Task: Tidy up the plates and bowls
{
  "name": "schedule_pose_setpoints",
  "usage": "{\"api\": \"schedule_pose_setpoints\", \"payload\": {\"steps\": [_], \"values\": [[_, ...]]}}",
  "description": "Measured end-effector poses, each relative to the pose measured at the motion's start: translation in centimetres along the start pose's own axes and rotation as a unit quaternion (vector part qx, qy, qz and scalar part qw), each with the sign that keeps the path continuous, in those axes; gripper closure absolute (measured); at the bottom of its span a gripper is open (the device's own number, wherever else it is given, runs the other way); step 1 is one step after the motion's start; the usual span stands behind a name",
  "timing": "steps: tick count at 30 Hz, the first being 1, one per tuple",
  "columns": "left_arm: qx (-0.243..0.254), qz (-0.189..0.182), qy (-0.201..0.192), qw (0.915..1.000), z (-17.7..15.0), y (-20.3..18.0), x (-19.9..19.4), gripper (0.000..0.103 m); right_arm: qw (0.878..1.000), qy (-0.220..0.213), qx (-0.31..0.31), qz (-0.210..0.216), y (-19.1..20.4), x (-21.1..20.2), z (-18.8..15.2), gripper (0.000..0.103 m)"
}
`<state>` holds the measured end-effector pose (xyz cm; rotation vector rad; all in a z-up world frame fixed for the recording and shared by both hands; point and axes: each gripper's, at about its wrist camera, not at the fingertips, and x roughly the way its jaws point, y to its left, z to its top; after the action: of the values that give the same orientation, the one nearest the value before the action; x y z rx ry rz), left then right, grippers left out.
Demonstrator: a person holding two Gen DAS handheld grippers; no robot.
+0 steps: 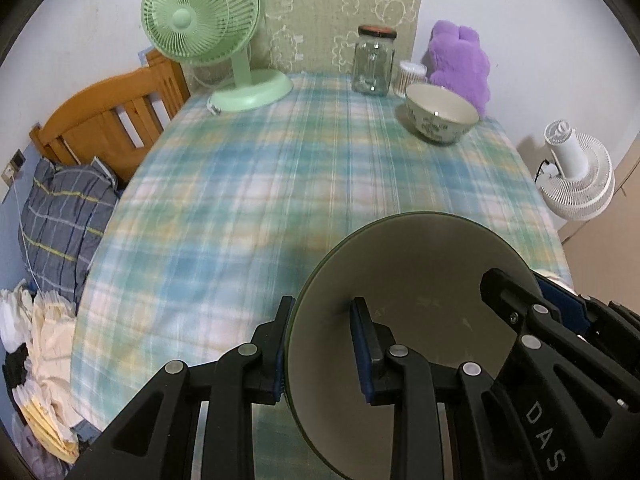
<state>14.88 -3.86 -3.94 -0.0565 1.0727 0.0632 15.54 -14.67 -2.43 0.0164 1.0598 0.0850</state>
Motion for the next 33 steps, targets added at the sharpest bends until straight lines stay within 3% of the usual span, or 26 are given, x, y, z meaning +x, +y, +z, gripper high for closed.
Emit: {"api": "schedule_pose_setpoints", "payload": {"steps": [11,23,33], "values": [[-0.004,0.010,0.023,0.9997,-0.9,-0.1,1.4,0.078,0.999,0.031,0.021,0.009,-0.6,1.7,-1.3,0.077],[0.000,0.019,0.017,0.9997,-0.6,0.2,1.8,0.078,0.999,0.034,0.026,0.020,-0.5,2.6,-1.1,0.077],[-0.009,0.016,0.043,0.9989,-0.9,0.8,3.4,0.078,0.998,0.052,0.015,0.016,0.3,3.8,-1.1,0.077]]}}
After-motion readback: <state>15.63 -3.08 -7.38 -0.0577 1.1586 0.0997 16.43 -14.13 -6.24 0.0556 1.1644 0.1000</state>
